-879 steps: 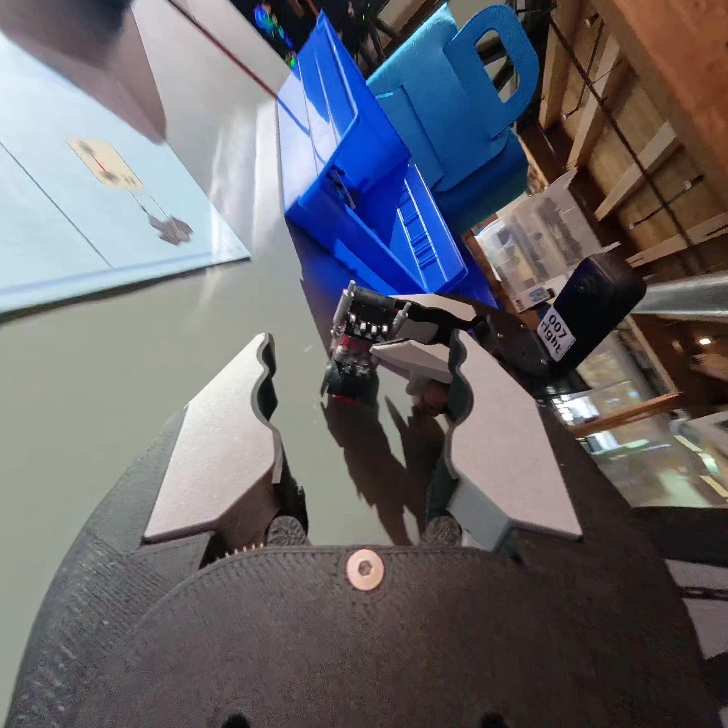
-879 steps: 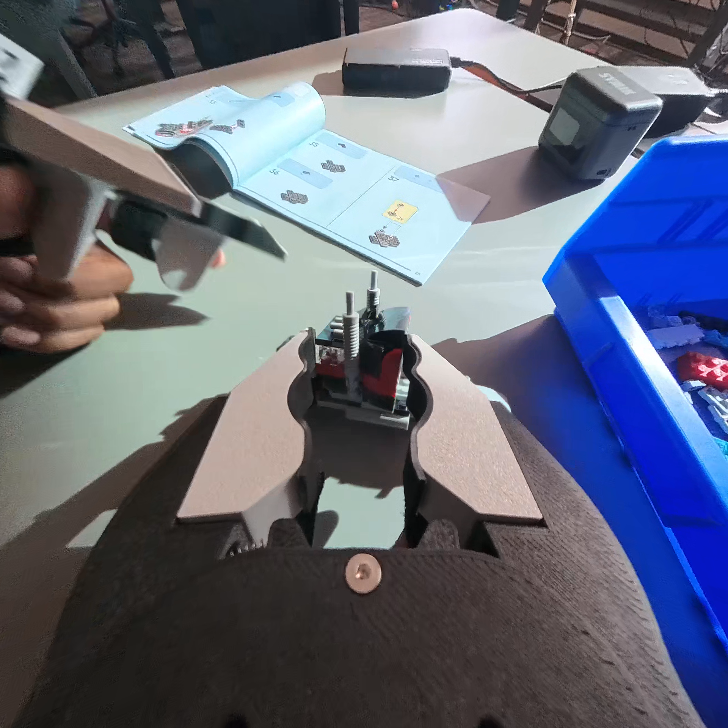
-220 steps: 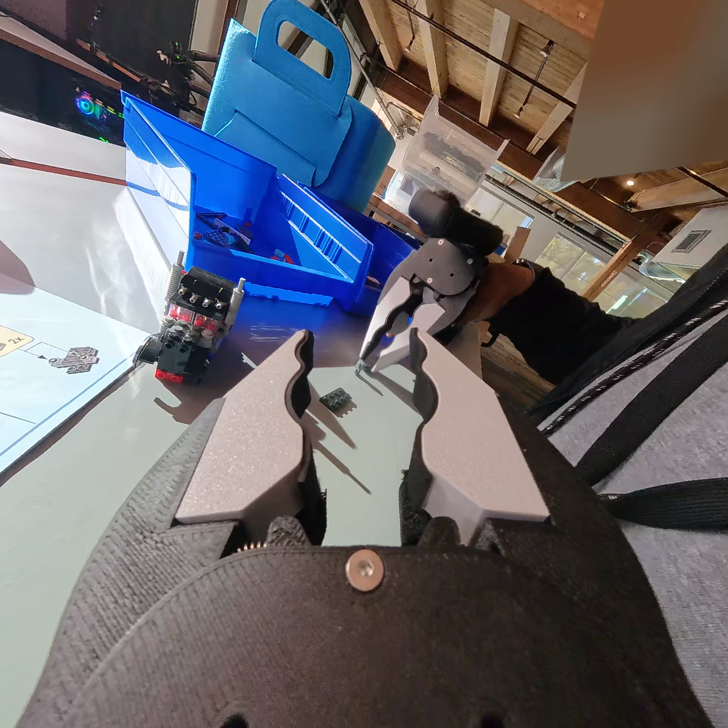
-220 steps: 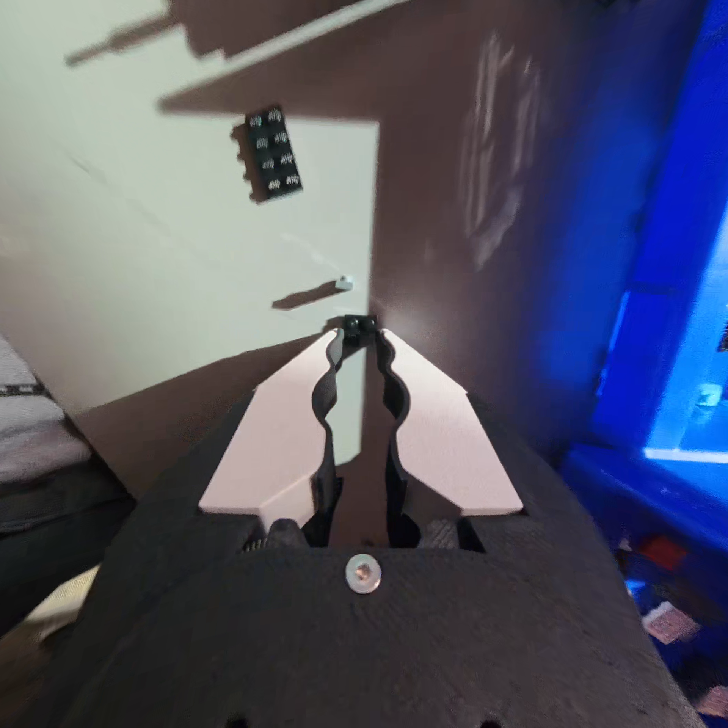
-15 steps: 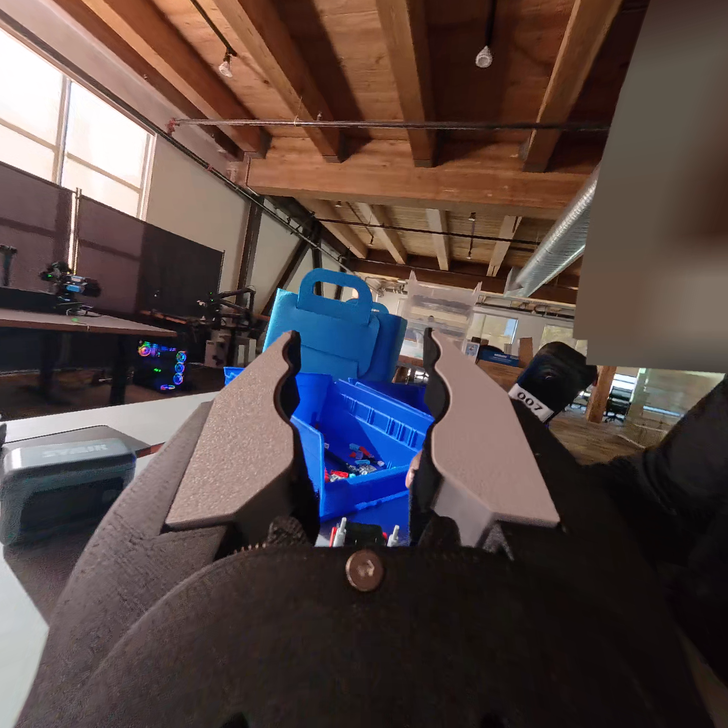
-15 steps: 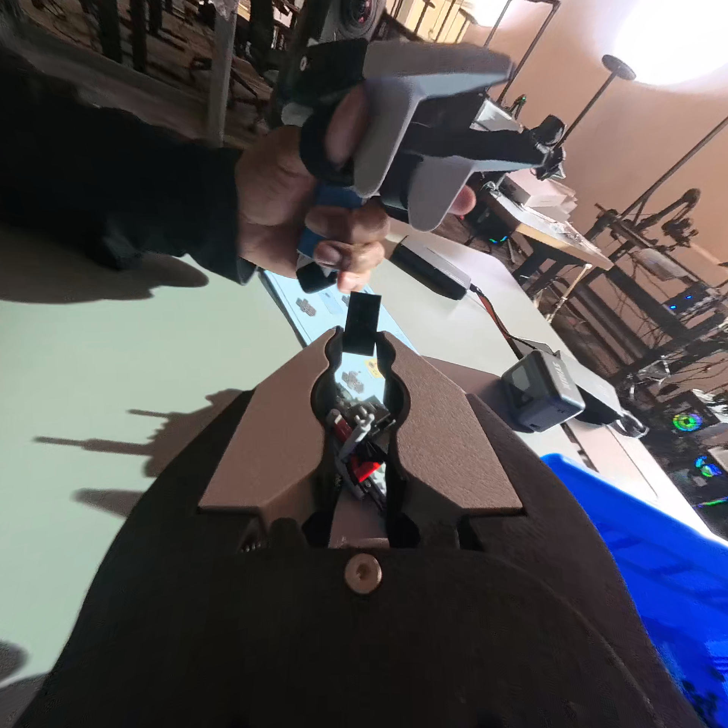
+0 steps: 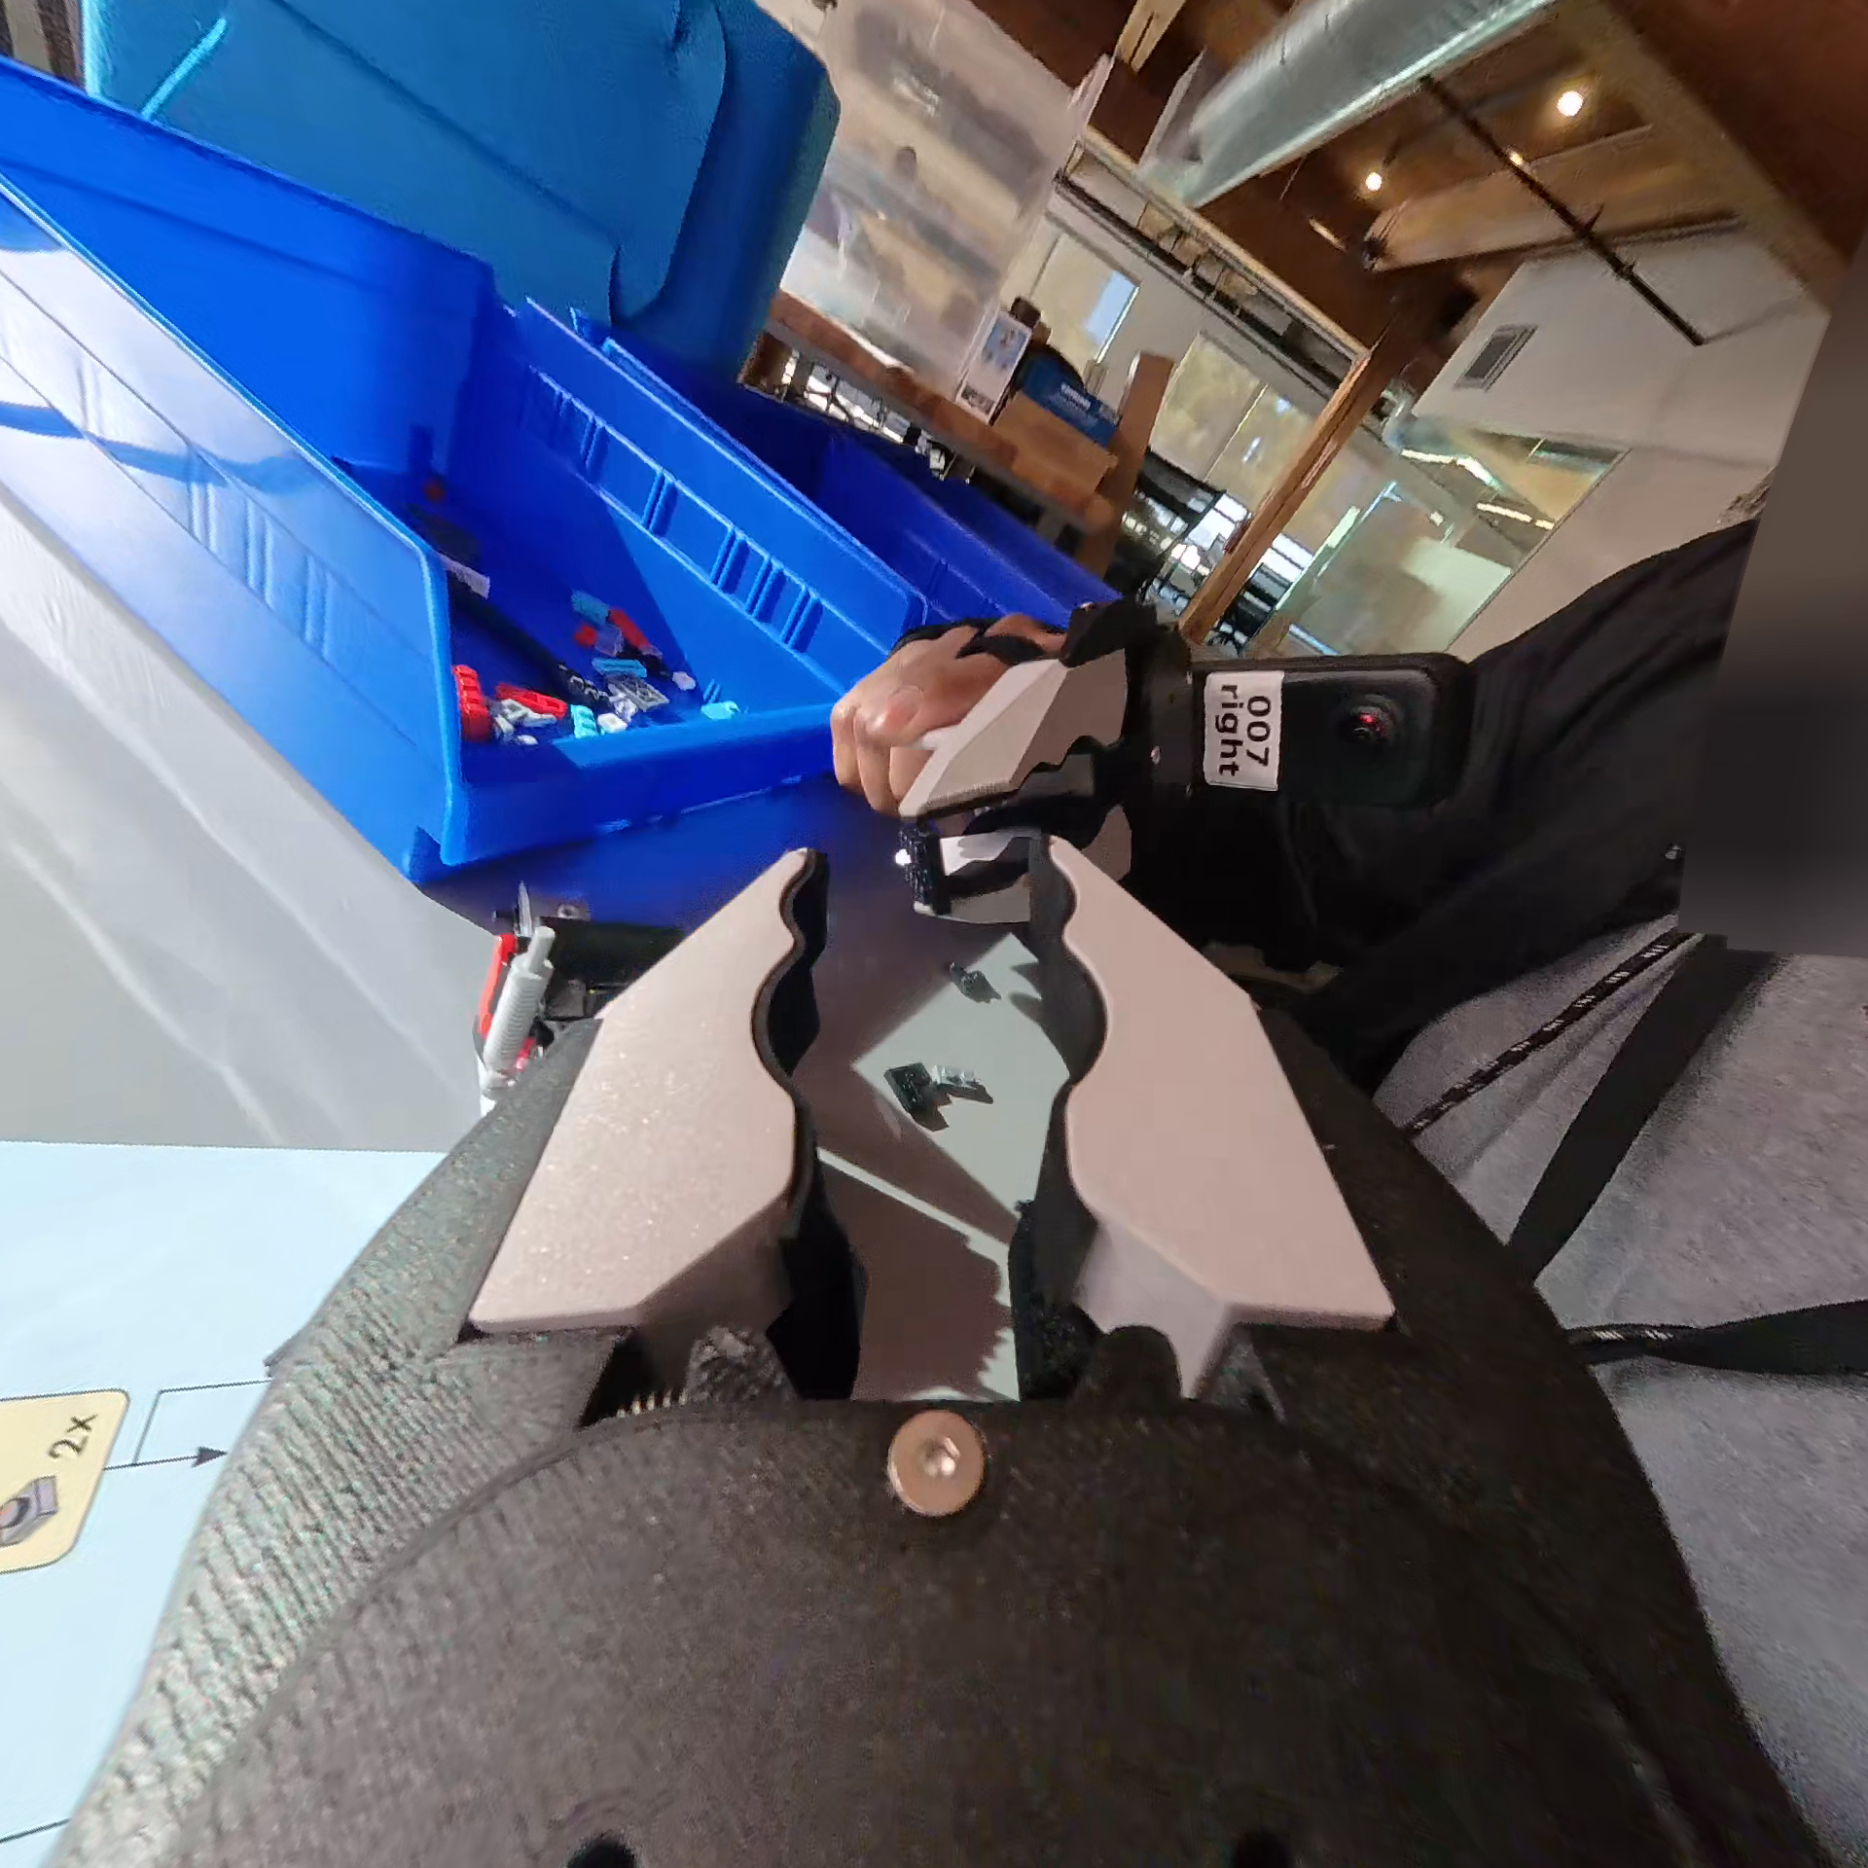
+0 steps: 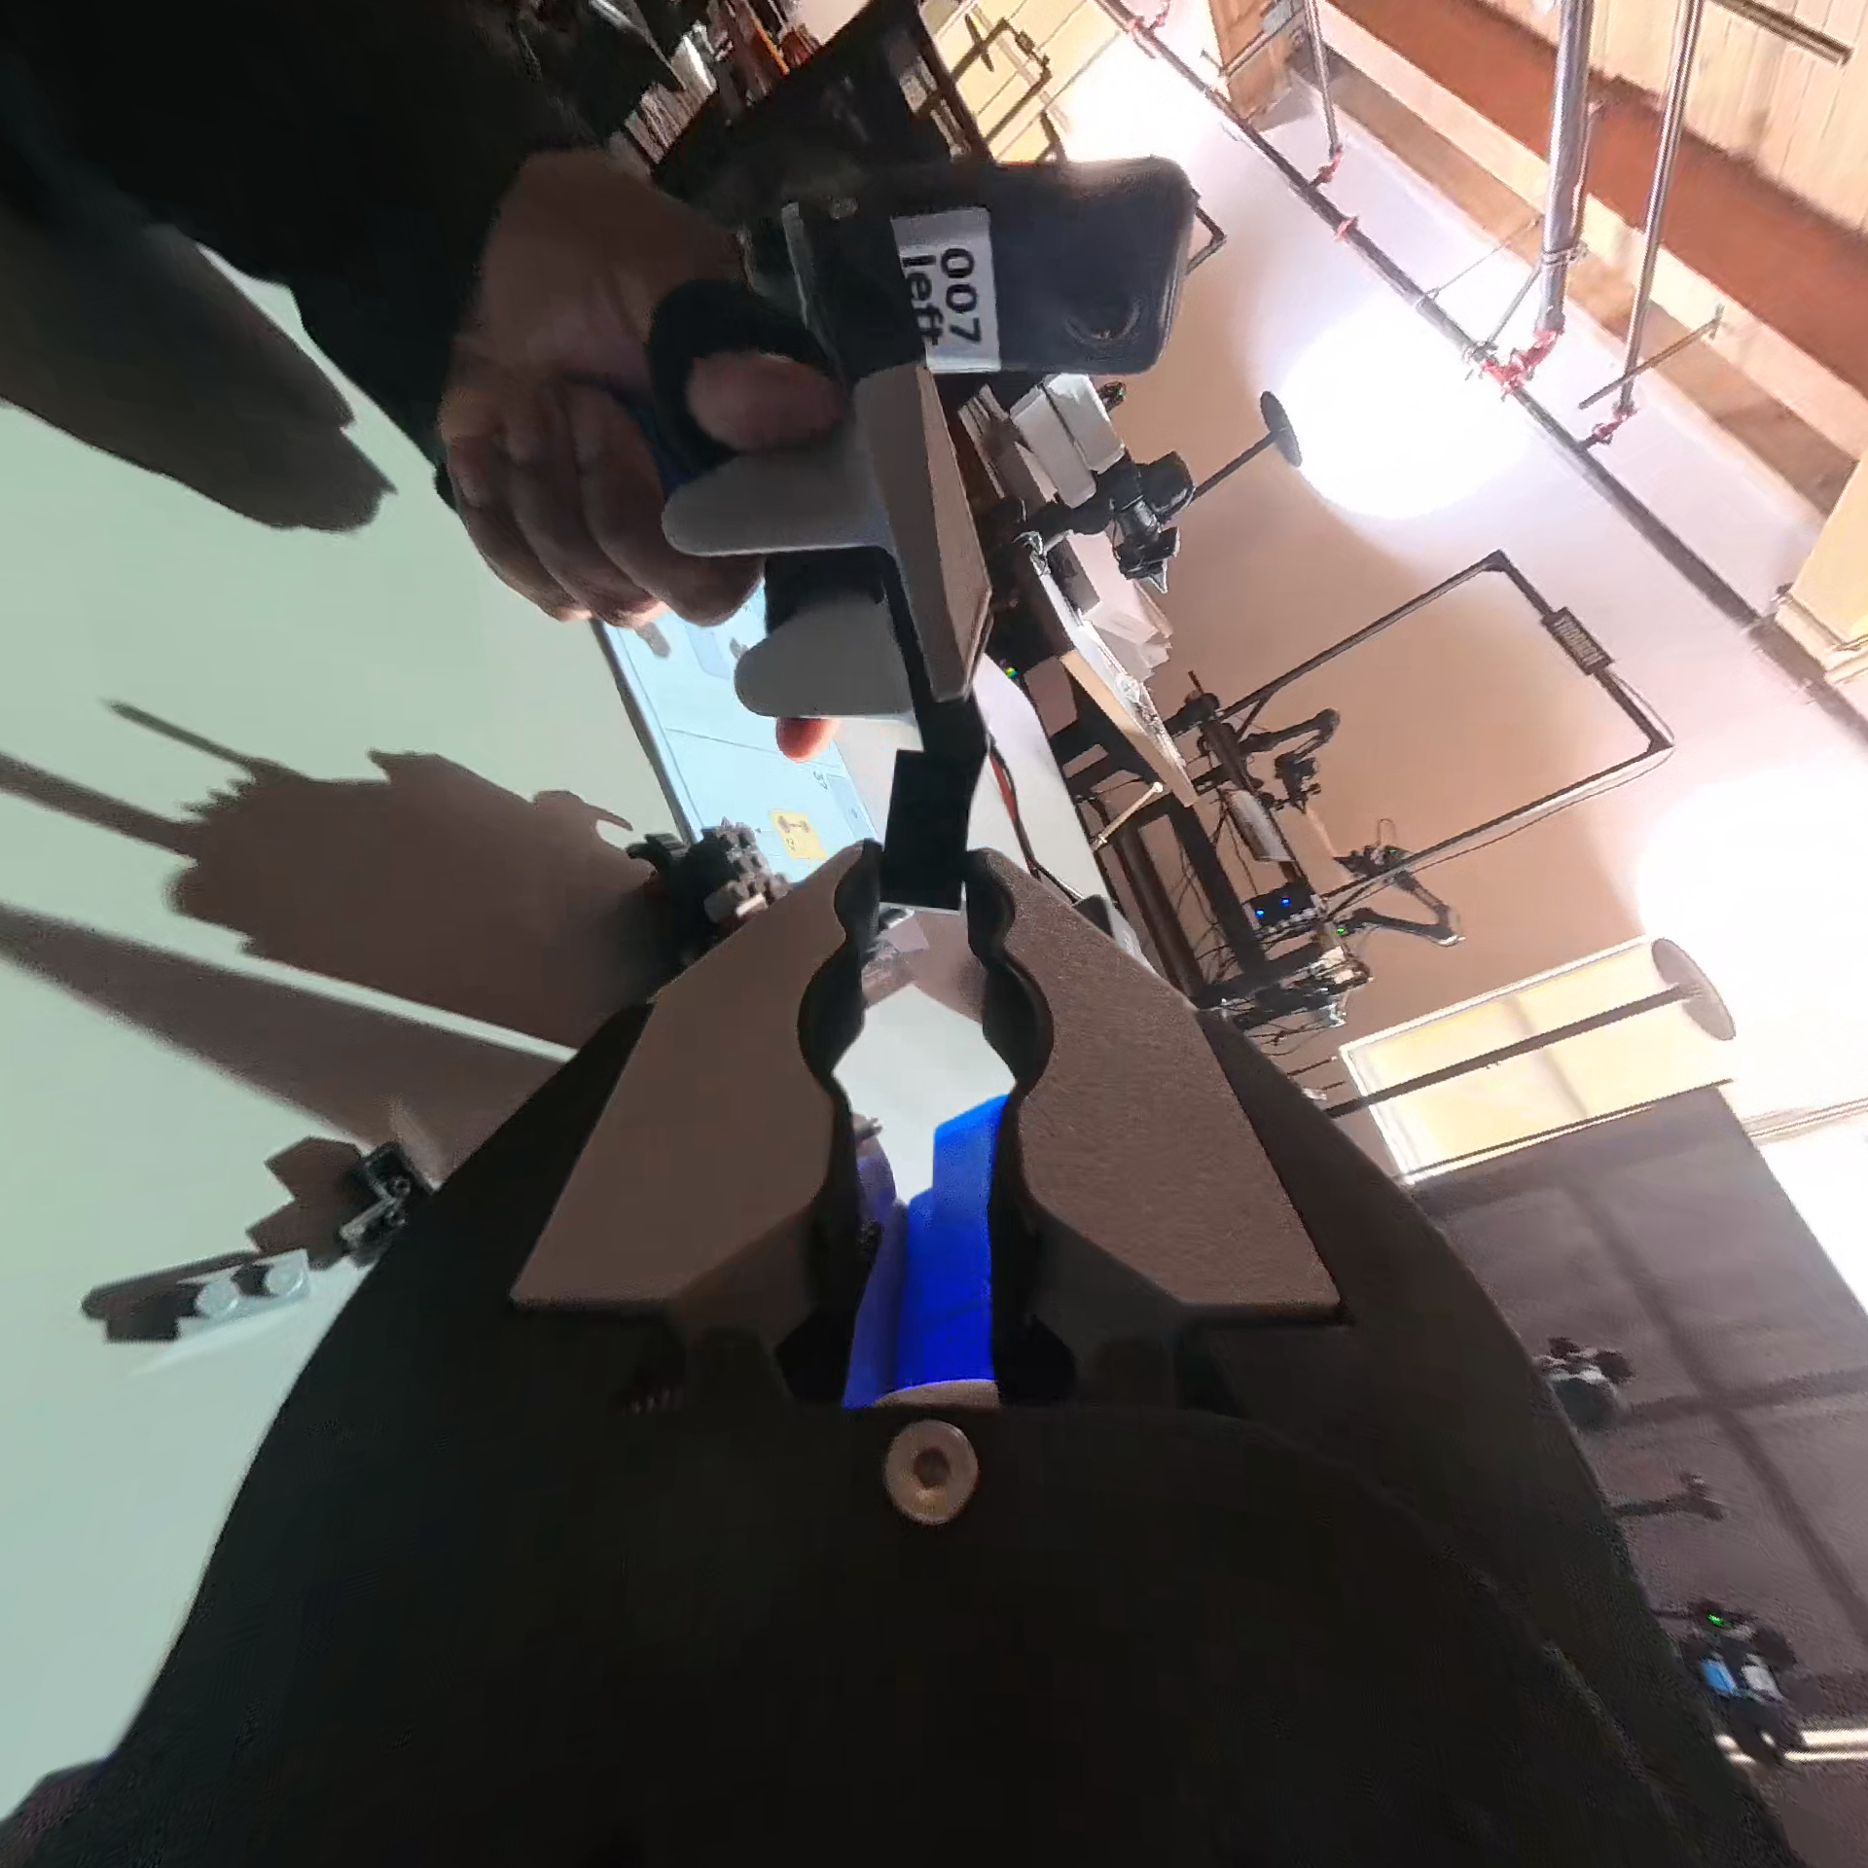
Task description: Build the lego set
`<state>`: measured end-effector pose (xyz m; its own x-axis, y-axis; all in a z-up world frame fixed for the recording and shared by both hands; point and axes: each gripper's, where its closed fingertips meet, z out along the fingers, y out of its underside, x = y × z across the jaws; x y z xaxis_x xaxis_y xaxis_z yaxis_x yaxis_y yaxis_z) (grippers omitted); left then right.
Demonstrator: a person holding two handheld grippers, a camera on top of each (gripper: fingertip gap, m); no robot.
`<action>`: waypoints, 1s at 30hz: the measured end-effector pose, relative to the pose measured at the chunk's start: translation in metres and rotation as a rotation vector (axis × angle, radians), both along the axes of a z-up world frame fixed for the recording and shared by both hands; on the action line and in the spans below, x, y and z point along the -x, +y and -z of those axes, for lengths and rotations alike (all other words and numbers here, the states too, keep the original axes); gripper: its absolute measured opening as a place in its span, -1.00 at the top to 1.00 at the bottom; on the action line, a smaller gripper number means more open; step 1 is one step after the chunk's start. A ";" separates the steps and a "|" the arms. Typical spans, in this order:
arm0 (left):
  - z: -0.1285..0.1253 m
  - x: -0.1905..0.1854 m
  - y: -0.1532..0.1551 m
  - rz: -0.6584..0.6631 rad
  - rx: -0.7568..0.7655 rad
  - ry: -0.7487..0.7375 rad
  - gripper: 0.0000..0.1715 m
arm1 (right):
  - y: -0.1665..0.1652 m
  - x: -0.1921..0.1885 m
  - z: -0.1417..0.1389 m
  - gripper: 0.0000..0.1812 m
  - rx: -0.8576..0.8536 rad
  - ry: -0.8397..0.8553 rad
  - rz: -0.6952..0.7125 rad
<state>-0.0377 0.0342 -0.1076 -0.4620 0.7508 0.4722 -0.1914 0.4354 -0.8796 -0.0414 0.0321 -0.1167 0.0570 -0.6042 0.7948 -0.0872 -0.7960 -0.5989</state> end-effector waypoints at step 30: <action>-0.001 0.028 0.043 0.104 0.603 -0.385 0.94 | 0.046 0.031 -0.008 0.57 -1.229 0.396 -0.438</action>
<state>-0.0658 0.0772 -0.1069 -0.4242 0.8785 -0.2199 0.1963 -0.1479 -0.9693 -0.0724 0.0785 -0.1086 0.5211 -0.7776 -0.3518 -0.2971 0.2211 -0.9289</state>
